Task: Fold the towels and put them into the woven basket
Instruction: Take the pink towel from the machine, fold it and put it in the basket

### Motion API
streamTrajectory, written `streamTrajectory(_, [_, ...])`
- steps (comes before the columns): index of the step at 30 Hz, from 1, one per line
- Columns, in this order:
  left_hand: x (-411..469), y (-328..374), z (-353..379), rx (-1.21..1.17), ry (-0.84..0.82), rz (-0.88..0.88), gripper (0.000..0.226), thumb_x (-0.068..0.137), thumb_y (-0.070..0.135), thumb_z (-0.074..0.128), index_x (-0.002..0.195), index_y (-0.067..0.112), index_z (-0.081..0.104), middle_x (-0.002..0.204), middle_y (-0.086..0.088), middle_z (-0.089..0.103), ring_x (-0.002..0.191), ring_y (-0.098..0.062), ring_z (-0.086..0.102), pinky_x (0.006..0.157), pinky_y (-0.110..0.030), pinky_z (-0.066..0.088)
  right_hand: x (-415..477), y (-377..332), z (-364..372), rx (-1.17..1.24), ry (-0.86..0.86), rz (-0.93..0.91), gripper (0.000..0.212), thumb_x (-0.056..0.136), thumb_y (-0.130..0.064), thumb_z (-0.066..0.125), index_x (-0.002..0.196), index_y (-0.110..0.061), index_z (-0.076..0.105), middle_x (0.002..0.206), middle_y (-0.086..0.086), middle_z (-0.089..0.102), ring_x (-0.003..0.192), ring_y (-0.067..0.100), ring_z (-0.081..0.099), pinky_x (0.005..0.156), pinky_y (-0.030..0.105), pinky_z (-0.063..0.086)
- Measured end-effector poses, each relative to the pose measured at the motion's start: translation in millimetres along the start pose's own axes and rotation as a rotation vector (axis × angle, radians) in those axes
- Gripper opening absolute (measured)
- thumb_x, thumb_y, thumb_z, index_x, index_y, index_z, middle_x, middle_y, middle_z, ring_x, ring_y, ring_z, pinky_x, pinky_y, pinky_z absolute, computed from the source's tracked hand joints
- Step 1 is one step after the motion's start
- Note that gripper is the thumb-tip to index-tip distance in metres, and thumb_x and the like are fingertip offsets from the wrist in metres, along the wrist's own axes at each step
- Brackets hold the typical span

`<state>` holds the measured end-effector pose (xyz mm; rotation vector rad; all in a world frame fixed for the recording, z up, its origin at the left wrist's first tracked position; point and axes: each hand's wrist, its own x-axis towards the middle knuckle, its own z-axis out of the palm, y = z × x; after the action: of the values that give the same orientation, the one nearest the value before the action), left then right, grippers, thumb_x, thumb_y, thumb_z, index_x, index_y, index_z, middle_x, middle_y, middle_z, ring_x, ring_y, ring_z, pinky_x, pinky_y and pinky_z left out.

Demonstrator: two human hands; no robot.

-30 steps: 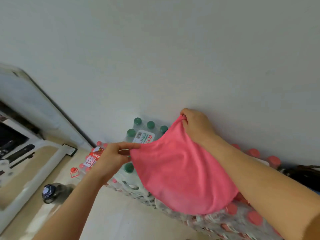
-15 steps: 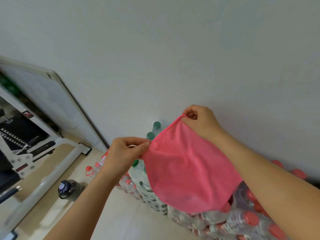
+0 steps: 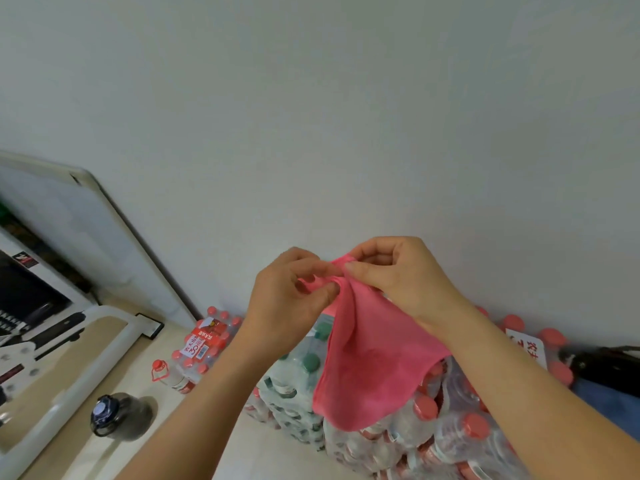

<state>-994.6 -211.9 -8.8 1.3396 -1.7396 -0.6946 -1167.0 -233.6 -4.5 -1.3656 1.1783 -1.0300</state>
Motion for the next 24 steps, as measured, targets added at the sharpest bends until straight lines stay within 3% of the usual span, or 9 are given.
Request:
streamTrajectory(6, [4,9,-1,0.092,-0.042,0.070,0.009,0.077,0.024,0.071,0.083,0.031,0.071,0.082,0.018,0.070,0.082,0.001,0.063,0.079,-0.017,0.049,-13,-5,-4,-0.087,0.044,-0.028,0.008,0.082,-0.011,0.073,0.089,-0.012,0.077,0.079,-0.001,0.075,0.072,0.006,0.069,0.067,0.016,0.050])
streamTrajectory(12, [9,17,-3,0.173,-0.055,0.162,0.009,0.079,0.014,0.075,0.084,0.021,0.075,0.074,0.014,0.070,0.073,-0.001,0.065,0.075,-0.018,0.052,-19,-11,-6,-0.185,0.095,-0.084,0.008,0.082,-0.012,0.073,0.088,-0.016,0.078,0.080,-0.003,0.076,0.077,0.008,0.071,0.080,0.028,0.057])
streamTrajectory(17, [12,27,-5,0.294,-0.053,0.168,0.007,0.078,0.025,0.077,0.085,0.024,0.075,0.074,0.015,0.071,0.075,0.002,0.065,0.073,-0.018,0.052,-25,-14,-9,-0.268,0.092,-0.130,0.013,0.083,-0.010,0.071,0.087,-0.019,0.078,0.080,-0.006,0.075,0.076,0.004,0.071,0.080,0.028,0.057])
streamTrajectory(22, [14,38,-7,0.364,-0.085,0.139,0.023,0.079,0.028,0.075,0.102,0.030,0.070,0.079,0.014,0.072,0.078,0.001,0.066,0.078,-0.018,0.051,-29,-15,-13,-0.291,0.063,-0.139,0.014,0.083,-0.010,0.070,0.089,-0.020,0.078,0.081,-0.007,0.075,0.077,0.002,0.070,0.080,0.024,0.057])
streamTrajectory(24, [17,43,-7,0.383,-0.117,0.160,0.017,0.080,0.024,0.073,0.096,0.028,0.074,0.081,0.014,0.073,0.079,0.001,0.066,0.079,-0.022,0.053,-30,-17,-14,-0.275,0.048,-0.150,0.014,0.082,-0.009,0.070,0.087,-0.020,0.078,0.080,-0.007,0.075,0.077,0.003,0.070,0.080,0.023,0.057])
